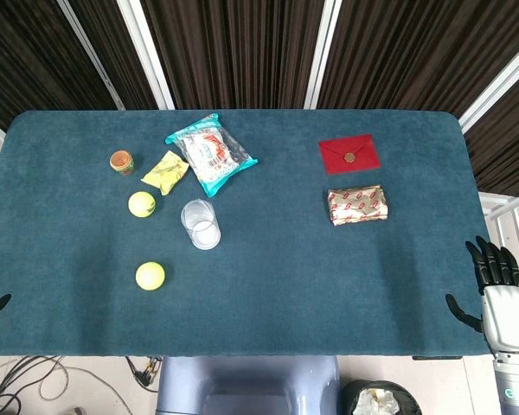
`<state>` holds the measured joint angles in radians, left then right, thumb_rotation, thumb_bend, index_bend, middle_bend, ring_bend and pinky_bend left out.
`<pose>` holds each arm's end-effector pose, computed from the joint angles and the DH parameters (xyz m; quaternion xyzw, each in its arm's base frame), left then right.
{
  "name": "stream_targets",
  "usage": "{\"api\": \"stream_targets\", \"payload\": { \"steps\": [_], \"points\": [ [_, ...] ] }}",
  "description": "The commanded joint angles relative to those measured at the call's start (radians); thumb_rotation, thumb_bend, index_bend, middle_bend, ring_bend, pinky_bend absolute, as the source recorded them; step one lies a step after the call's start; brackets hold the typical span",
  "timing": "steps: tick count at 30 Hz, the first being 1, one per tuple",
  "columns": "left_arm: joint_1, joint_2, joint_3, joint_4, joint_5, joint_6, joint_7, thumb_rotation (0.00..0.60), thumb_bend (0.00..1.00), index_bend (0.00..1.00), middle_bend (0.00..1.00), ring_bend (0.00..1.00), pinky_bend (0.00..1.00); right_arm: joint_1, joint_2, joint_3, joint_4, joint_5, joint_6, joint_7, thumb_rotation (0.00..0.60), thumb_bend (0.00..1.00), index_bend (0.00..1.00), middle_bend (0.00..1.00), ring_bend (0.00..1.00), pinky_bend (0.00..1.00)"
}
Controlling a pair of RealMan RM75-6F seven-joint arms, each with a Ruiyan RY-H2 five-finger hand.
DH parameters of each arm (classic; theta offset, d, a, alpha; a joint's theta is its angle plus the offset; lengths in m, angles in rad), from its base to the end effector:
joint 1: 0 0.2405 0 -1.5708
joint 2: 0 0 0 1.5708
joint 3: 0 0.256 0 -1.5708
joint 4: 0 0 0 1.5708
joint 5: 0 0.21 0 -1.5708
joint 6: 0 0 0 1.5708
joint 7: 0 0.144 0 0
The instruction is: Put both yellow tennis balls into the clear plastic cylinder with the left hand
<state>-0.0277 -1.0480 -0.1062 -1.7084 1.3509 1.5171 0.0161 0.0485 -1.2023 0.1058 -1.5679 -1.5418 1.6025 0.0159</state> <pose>-0.3200 0.1718 0.1923 -0.5190 -0.4119 -0.3762 0.6476 -0.3030 -0.1797 0.1580 0.5520 -0.3552 0.4523 0.6038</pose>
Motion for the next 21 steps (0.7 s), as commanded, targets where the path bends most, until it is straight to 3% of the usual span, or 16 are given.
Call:
{"api": "stream_targets", "payload": {
  "steps": [1,6,11,21],
  "points": [
    [0.000,-0.037,-0.023,-0.073,-0.049,0.004,0.028,0.600,0.01,0.10,0.00,0.00,0.11,0.000,0.000,0.001,0.000,0.001,0.001,-0.001,0.600,0.34,0.00,0.02,0.02,0.00],
    [-0.007,-0.042,-0.022,-0.043,-0.036,0.016,0.081,0.600,0.01,0.10,0.00,0.00,0.11,-0.002,0.002,0.001,-0.003,-0.004,0.006,0.004,0.600,0.34,0.00,0.02,0.02,0.00],
    [0.013,-0.025,0.005,0.010,0.023,0.037,0.027,0.600,0.01,0.10,0.00,0.00,0.11,-0.003,0.003,-0.002,-0.004,-0.009,0.009,0.004,0.600,0.34,0.00,0.02,0.02,0.00],
    [0.019,-0.008,0.021,0.033,0.040,0.024,-0.013,0.600,0.01,0.09,0.00,0.00,0.11,-0.006,0.009,0.000,-0.004,-0.006,0.014,0.017,0.600,0.34,0.00,0.02,0.02,0.00]
  ]
}}
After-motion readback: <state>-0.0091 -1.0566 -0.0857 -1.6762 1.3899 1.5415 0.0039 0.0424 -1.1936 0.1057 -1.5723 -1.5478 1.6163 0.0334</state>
